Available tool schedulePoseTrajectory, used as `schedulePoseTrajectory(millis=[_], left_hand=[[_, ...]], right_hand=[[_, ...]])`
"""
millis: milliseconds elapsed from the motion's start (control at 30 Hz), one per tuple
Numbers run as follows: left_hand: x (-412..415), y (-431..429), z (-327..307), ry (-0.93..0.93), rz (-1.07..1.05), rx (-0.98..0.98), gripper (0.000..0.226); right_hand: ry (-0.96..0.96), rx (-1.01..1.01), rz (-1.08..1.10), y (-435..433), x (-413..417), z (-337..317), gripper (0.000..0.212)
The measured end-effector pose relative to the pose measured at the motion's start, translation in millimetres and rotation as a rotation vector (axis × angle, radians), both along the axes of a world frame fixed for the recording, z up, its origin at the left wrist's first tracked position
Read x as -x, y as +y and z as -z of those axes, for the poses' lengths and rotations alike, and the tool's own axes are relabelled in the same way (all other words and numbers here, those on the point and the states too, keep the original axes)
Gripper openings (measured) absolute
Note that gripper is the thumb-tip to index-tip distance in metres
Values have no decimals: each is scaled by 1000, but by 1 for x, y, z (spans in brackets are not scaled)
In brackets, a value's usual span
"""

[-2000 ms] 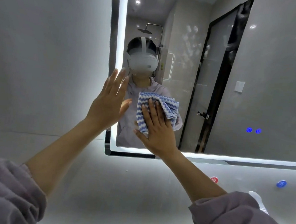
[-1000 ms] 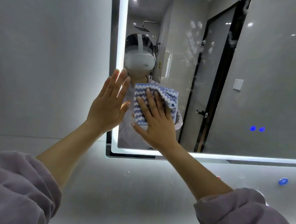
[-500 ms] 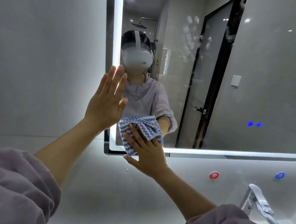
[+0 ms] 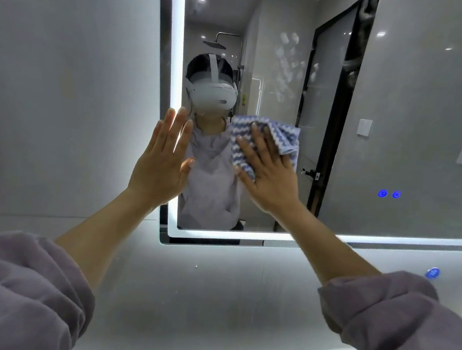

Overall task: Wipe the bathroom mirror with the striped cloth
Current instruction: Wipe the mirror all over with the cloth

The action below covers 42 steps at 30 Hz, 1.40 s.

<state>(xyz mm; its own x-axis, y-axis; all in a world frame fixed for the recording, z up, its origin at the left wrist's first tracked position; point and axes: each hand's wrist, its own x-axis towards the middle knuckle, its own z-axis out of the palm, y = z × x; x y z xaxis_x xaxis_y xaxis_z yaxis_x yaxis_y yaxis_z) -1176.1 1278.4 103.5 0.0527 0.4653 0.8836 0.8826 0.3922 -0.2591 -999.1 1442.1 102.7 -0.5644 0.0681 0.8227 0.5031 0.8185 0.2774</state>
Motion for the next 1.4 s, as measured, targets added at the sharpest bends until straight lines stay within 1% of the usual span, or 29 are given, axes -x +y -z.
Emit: schedulePoseTrajectory(millis=[133,200,433,700,800,867,933,1167,1300,1400], left_hand=[[-3,-3,-1,-13,9,15,66],[-4,-4,-2,-21,11,27,66],[-4,-3,-1,-29,5,22,67],[-1,0,-1,-19,-9,8,71],[-1,0,-1,-20,-9,2,71],[-2,0,0,-18,-12,6,71],[-2,0,0,-23,-16,8,71],[-1,0,-1,-26,-23,1,72],[-1,1,0,-26,-12,-1,73],[-3,1,0,-33,-12,1,72]], right_hand=[[107,18,14,16,-8,-38,62],[140,21,5,20,-9,-46,61],[205,81,-41,9,-5,-27,65],[-71,59,-78,-2,-7,54,69],[-155,97,-106,-3,-7,76,66],[-167,121,-126,-4,-7,82,60],[-139,118,-140,-5,-7,83,54],[-103,-62,-74,-6,-3,60,51],[-168,-84,-15,-11,8,20,52],[-186,-111,-19,-18,19,-21,53]])
